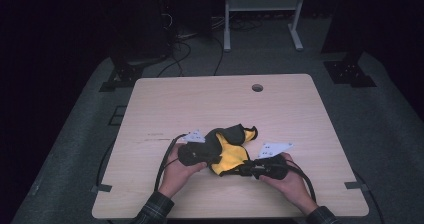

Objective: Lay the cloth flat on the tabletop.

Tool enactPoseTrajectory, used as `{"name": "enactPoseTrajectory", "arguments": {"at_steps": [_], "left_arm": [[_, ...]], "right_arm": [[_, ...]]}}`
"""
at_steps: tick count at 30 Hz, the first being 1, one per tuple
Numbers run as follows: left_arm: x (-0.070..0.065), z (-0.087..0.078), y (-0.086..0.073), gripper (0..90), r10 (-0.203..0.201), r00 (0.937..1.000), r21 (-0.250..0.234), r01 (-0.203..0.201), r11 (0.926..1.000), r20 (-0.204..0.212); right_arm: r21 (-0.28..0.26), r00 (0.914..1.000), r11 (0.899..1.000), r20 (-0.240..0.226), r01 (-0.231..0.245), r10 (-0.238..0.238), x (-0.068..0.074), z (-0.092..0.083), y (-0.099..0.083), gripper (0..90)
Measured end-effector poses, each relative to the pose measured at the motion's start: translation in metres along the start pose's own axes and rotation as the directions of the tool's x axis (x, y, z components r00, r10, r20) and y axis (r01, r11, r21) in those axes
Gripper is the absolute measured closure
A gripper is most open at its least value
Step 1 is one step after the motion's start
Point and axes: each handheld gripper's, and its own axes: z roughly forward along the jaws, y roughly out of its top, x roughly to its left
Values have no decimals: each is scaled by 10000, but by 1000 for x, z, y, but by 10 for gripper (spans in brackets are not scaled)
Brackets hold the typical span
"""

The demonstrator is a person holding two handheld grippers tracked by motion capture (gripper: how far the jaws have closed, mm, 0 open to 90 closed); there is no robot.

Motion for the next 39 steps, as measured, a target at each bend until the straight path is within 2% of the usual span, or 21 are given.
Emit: {"name": "enactPoseTrajectory", "arguments": {"at_steps": [5, 12, 15, 20, 23, 24, 25, 27, 29, 32, 37, 39], "left_arm": [[0, -2, 2, 770, -36, 9998, -244, 41, 9997, 190], [2, -6, 3, 739, -106, 9992, -637, 129, 9979, 374], [4, -10, 4, 743, -108, 9997, -787, 124, 9968, 209], [8, -14, 4, 833, -171, 9998, -769, 176, 9969, 81], [7, -11, 6, 798, -147, 9998, -777, 139, 9969, -103], [7, -10, 7, 727, -127, 9998, -776, 116, 9969, -139], [6, -8, 8, 727, -163, 9996, -773, 144, 9969, -241], [4, -5, 9, 608, -230, 9987, -775, 194, 9968, -462], [3, 0, 11, 536, -187, 9979, -725, 142, 9973, -614], [1, 7, 12, 519, -188, 9978, -531, 154, 9985, -636], [-7, 8, 11, 465, -124, 9995, -514, 110, 9986, -277], [-10, 9, 12, 458, 58, 9976, -290, -78, 9995, -694]], "right_arm": [[-216, 9995, 9993, 87, -304, 306, -4, -9, 3, 839], [-441, 9992, 9985, 218, -329, 339, -7, -18, 5, 844], [-576, 9984, 9975, 371, -401, 422, -9, -23, 6, 848], [-745, 9971, 9956, 475, -560, 597, -15, -30, 5, 849], [-726, 9971, 9959, 505, -532, 569, -14, -30, 5, 849], [-747, 9971, 9960, 534, -494, 535, -14, -31, 6, 849], [-747, 9971, 9960, 534, -494, 535, -14, -31, 6, 849], [-778, 9969, 9957, 566, -503, 547, -14, -32, 6, 850], [-805, 9968, 9955, 582, -508, 555, -14, -33, 6, 849], [-812, 9969, 9955, 577, -482, 530, -14, -34, 6, 850], [-852, 9964, 9955, 692, -422, 482, -14, -37, 5, 850], [-918, 9962, 9947, 694, -467, 532, -15, -39, 4, 850]]}}
